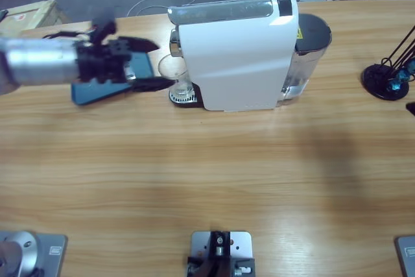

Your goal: Pour coffee

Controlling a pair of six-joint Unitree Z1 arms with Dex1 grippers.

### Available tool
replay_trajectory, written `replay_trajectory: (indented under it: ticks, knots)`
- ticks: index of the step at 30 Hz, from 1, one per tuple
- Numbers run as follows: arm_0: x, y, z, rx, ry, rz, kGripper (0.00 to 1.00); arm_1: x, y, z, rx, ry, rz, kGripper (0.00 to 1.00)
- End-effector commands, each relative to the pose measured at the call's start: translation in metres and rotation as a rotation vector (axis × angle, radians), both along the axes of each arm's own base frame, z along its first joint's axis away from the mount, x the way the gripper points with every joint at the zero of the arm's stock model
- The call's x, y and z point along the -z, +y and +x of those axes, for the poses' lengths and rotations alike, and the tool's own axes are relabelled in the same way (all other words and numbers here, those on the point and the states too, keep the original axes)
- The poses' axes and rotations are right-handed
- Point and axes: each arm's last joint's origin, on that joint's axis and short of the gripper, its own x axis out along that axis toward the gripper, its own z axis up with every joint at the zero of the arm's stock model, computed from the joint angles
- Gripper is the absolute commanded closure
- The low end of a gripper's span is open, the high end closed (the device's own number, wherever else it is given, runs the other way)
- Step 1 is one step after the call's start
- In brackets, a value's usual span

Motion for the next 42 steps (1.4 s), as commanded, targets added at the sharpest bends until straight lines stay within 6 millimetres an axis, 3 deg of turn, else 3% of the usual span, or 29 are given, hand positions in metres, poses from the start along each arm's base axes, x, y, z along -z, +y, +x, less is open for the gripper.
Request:
replay_trajectory:
  ticks: [1, 4, 7, 9, 11, 12, 13, 14, 15, 19, 30, 42]
  knots:
    - [-0.028, 0.042, -0.072, -0.158, 0.084, -0.045, 0.018, -0.079, 0.055, 0.107, 0.190, 0.032, -0.013, 0.014]
    - [-0.039, 0.049, -0.093, -0.214, 0.103, 0.001, 0.018, -0.096, 0.082, 0.167, 0.205, 0.094, -0.066, 0.000]
    - [-0.049, 0.053, -0.110, -0.244, 0.189, 0.076, 0.018, -0.111, 0.107, 0.205, 0.185, 0.064, -0.038, 0.019]
    - [-0.055, 0.054, -0.112, -0.278, 0.253, 0.133, 0.018, -0.115, 0.118, 0.220, 0.127, 0.094, 0.008, 0.175]
    - [-0.060, 0.053, -0.109, -0.304, 0.308, 0.166, 0.018, -0.116, 0.127, 0.229, 0.065, 0.127, -0.003, 0.232]
    - [-0.063, 0.051, -0.107, -0.311, 0.330, 0.176, 0.016, -0.111, 0.131, 0.234, 0.038, 0.148, -0.009, 0.369]
    - [-0.064, 0.049, -0.104, -0.313, 0.338, 0.181, 0.013, -0.104, 0.137, 0.240, 0.014, 0.173, -0.009, 0.608]
    - [-0.065, 0.047, -0.101, -0.311, 0.339, 0.181, 0.014, -0.097, 0.141, 0.244, 0.002, 0.199, -0.013, 0.911]
    - [-0.066, 0.045, -0.098, -0.308, 0.339, 0.180, 0.013, -0.090, 0.144, 0.249, 0.004, 0.216, -0.026, 1.000]
    - [-0.063, 0.039, -0.095, -0.294, 0.326, 0.168, 0.013, -0.068, 0.154, 0.260, 0.008, 0.266, -0.065, 1.000]
    - [-0.055, 0.038, -0.093, -0.295, 0.335, 0.180, 0.013, -0.041, 0.163, 0.268, -0.029, 0.376, -0.095, 1.000]
    - [-0.051, 0.032, -0.091, -0.279, 0.343, 0.193, 0.013, -0.029, 0.165, 0.269, -0.036, 0.417, -0.110, 1.000]
